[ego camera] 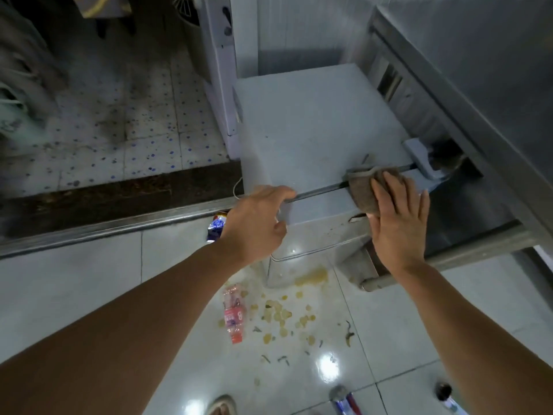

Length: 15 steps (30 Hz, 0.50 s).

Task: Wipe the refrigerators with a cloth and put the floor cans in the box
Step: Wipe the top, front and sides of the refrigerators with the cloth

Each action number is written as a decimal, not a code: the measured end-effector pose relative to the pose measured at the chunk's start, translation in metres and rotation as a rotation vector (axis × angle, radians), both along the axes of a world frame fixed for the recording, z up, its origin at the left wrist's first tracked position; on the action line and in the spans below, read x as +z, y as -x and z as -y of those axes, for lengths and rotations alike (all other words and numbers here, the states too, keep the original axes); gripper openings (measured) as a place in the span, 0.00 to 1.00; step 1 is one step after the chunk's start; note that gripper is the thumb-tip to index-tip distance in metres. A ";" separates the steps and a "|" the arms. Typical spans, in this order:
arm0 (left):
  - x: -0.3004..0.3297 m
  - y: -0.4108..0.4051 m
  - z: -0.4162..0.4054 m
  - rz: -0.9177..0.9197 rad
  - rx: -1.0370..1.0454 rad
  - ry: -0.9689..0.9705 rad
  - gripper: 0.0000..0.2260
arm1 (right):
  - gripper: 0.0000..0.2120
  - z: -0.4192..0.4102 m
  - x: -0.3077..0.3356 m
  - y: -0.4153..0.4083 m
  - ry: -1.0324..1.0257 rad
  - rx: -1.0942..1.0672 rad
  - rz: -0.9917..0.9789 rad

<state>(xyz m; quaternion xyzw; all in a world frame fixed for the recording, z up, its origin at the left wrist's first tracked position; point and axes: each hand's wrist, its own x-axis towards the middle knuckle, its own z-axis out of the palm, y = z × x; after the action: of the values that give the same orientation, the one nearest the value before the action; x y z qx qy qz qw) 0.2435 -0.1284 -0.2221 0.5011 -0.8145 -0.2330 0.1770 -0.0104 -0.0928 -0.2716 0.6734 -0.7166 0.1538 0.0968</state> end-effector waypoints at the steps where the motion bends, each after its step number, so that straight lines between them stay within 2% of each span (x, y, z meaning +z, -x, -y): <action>1: -0.002 0.005 -0.006 0.002 0.019 0.054 0.21 | 0.29 0.000 0.000 -0.001 0.016 0.007 0.041; 4: -0.010 0.020 -0.023 0.001 0.112 0.153 0.19 | 0.25 -0.005 -0.002 -0.026 0.111 0.056 0.236; 6: -0.014 0.028 -0.028 0.014 0.173 0.200 0.20 | 0.24 -0.011 -0.005 -0.046 0.156 0.139 0.278; 9: -0.018 0.032 -0.029 0.059 0.187 0.248 0.19 | 0.28 -0.015 -0.007 -0.061 0.134 0.251 0.253; 12: -0.020 0.033 -0.030 0.094 0.187 0.273 0.18 | 0.30 -0.009 -0.004 -0.037 0.066 0.321 0.193; 15: -0.019 0.034 -0.026 0.070 0.182 0.313 0.14 | 0.27 -0.002 -0.002 0.007 0.063 0.224 0.155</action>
<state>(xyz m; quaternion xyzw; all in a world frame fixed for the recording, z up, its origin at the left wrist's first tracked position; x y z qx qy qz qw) 0.2100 -0.1020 -0.2414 0.5468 -0.7978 -0.0689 0.2444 -0.0174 -0.0908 -0.2740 0.7319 -0.6370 0.2378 0.0443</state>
